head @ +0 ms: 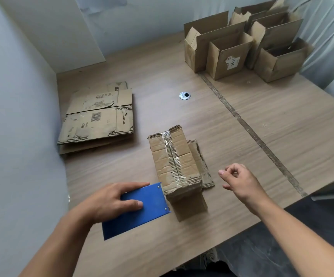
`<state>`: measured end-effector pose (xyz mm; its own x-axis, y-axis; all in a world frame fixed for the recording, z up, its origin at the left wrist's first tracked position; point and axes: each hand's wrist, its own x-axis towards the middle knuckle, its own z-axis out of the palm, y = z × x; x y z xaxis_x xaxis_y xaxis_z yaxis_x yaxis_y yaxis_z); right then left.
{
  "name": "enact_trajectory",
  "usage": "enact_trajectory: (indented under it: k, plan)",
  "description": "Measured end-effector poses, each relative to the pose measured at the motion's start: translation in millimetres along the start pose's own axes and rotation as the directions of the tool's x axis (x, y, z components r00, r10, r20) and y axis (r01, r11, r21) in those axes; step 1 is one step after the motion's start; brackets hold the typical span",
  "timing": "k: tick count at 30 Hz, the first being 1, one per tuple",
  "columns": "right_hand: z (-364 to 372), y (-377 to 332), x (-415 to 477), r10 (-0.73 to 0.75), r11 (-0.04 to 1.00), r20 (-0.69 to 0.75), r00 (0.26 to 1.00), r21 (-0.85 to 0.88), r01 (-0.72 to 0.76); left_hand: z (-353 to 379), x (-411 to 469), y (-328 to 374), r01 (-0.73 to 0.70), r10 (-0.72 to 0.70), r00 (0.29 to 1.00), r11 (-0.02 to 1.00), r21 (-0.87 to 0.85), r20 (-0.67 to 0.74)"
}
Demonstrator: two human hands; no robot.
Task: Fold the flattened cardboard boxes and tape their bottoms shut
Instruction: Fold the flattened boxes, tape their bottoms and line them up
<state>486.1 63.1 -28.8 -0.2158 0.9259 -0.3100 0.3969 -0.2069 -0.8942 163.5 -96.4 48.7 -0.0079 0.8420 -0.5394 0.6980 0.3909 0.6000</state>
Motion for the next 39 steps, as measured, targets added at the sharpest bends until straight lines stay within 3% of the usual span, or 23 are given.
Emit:
enact_trajectory:
  k: [7, 14, 20, 24, 25, 26, 28, 30, 31, 39]
  plan:
    - [4.6, 9.6, 2.7, 0.064, 0.996, 0.028, 0.998, -0.058, -0.063, 0.3, 8.4, -4.3, 0.047, -0.048, 0.998, 0.999, 0.026, 0.030]
    - [22.0, 31.6, 16.1, 0.238, 0.961, 0.081, 0.968, -0.164, -0.222, 6.7, 24.2, -0.4, 0.095, -0.097, 0.992, 0.995, 0.029, 0.083]
    - [37.8, 11.6, 13.9, 0.538, 0.832, 0.354, 0.765, -0.074, -0.551, 7.6, 25.1, 3.3, 0.110, -0.109, 0.990, 0.994, 0.002, 0.094]
    - [28.5, 18.5, 18.3, 0.643, 0.761, 0.391, 0.659, -0.224, -0.609, 6.6, 25.3, 7.7, 0.120, -0.121, 0.988, 0.993, 0.016, 0.098]
    - [28.3, 23.4, 19.6, 0.621, 0.783, 0.367, 0.693, -0.251, -0.569, 6.7, 25.2, 8.8, 0.125, -0.127, 0.987, 0.992, 0.021, 0.098]
    - [29.4, 28.4, 20.8, 0.540, 0.839, 0.322, 0.778, -0.279, -0.467, 6.8, 25.2, 9.9, 0.129, -0.131, 0.987, 0.991, 0.024, 0.097]
    - [32.5, 34.9, 22.6, 0.210, 0.916, 0.238, 0.948, -0.387, -0.105, 7.4, 24.6, 11.3, 0.133, -0.135, 0.986, 0.991, 0.027, 0.095]
    - [35.7, 32.6, 17.3, -0.113, 0.925, 0.212, 0.971, -0.334, 0.181, 8.1, 24.5, 12.8, 0.133, -0.135, 0.986, 0.991, 0.027, 0.094]
    - [37.2, 30.4, 13.3, -0.192, 0.924, 0.200, 0.961, -0.294, 0.246, 8.2, 24.0, 13.7, 0.136, -0.138, 0.986, 0.990, 0.026, 0.092]
    - [49.0, 43.2, -8.2, -0.127, 0.986, 0.123, 0.984, -0.090, 0.139, 7.9, 21.2, 18.8, 0.152, -0.154, 0.982, 0.988, 0.027, 0.106]
